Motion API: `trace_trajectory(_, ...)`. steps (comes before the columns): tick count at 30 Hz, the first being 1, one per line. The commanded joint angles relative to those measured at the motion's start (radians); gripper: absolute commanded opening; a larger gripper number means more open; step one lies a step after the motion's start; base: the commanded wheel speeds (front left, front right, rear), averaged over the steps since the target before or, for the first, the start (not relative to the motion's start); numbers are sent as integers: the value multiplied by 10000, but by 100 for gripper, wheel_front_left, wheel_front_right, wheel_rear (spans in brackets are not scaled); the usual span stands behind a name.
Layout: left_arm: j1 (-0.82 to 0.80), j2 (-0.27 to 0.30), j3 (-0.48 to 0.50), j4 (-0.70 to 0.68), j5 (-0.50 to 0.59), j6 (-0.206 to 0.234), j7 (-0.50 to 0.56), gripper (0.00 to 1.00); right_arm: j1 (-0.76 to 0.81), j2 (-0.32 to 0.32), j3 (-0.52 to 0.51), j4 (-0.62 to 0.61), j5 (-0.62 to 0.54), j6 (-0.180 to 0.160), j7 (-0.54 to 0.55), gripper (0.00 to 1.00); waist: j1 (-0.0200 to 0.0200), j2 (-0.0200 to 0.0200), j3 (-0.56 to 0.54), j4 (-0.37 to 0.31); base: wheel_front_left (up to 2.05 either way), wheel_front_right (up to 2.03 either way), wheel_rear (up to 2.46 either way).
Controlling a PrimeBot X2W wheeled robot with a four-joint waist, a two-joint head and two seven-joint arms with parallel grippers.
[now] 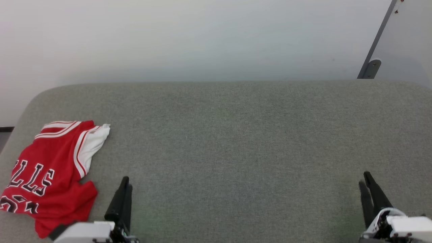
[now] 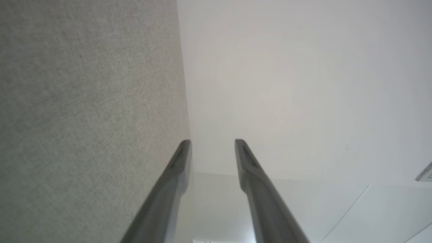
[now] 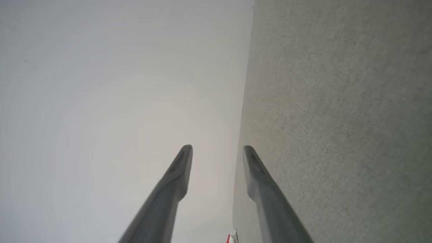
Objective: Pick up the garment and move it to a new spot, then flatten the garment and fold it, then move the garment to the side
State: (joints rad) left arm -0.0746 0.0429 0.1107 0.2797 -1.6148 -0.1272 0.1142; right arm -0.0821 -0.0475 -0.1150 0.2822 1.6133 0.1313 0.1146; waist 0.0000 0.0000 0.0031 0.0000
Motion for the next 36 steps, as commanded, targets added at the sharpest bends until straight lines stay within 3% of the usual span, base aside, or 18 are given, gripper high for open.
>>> trace_trajectory(1, -32, 10, 1, -22, 7, 0, -8, 100, -34, -3, -1, -28, 0, 0, -3, 100, 0, 0, 1, 0, 0, 0, 0)
trace_trajectory(11, -402, 253, -156, -59, 700, -6, -511, 100, -641, -193, 207, 252, -495, -1, -387, 100, 0, 0, 21, 8, 0, 0, 0)
trace_trajectory(19, -590, 411, -136, -112, 2528, 27, -891, 100, -1068, -529, 690, 544, -1577, -1, -880, 100, 0, 0, 26, 31, 0, 0, 0)
trace_trajectory(36, -711, 541, -315, -479, 6589, 241, -1571, 100, -1553, -995, 1092, 727, -5680, -3, -1574, 100, 0, 0, 31, 60, 0, 0, 0)
